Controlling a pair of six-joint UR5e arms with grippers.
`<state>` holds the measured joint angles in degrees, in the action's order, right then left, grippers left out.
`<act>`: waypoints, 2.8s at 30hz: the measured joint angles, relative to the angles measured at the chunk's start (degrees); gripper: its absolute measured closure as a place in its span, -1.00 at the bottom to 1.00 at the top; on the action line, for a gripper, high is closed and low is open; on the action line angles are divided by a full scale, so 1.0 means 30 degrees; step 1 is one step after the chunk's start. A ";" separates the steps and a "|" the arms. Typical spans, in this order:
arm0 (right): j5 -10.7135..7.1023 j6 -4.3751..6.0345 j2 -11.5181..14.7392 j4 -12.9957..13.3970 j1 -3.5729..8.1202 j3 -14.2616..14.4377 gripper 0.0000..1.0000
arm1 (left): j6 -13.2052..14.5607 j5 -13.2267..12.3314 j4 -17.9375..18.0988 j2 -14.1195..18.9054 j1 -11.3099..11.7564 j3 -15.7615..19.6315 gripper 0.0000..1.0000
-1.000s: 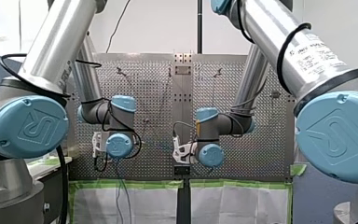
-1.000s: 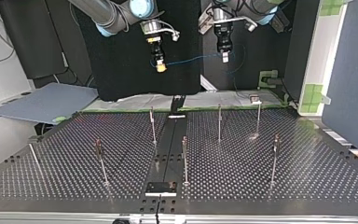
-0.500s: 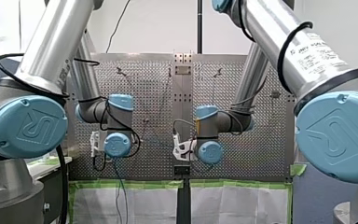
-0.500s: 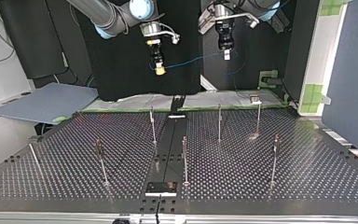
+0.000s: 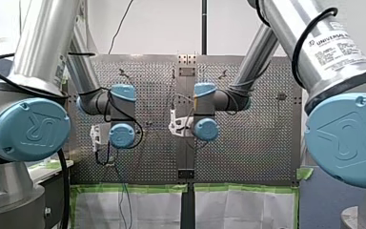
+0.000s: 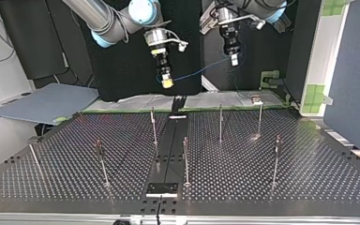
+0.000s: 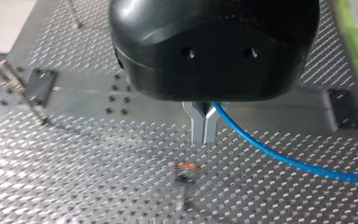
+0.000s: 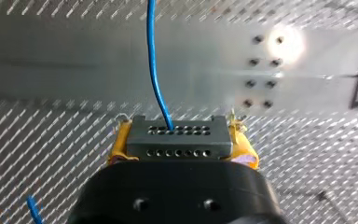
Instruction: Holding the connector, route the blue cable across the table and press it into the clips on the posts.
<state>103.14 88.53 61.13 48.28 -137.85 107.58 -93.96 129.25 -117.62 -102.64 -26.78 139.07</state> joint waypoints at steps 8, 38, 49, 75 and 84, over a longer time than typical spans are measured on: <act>-0.1206 0.0460 0.1207 -0.1207 -0.0345 -0.0624 1.00 | -0.0174 0.0816 -0.1316 0.1320 0.0244 -0.1263 1.00; -0.3000 0.1784 0.1700 -0.6039 -0.0944 -0.5154 1.00 | -0.0565 -0.0832 -0.6076 0.6080 0.3981 -0.4148 1.00; -0.3025 0.1909 0.0811 -0.7502 -0.1139 -0.6969 1.00 | -0.0697 -0.1598 -0.6799 0.6311 0.5714 -0.5160 1.00; -0.3626 0.2187 -0.1116 -1.1021 -0.1150 -1.1425 1.00 | -0.1295 -0.4050 -0.6763 0.5434 0.7491 -0.7027 1.00; -0.3975 0.2195 -0.2022 -1.1819 -0.1356 -1.2910 1.00 | -0.1506 -0.4844 -0.6683 0.5350 0.8014 -0.7324 1.00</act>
<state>91.22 95.12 55.06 12.83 -141.92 68.85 -98.48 114.72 -137.67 -86.59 -2.74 117.10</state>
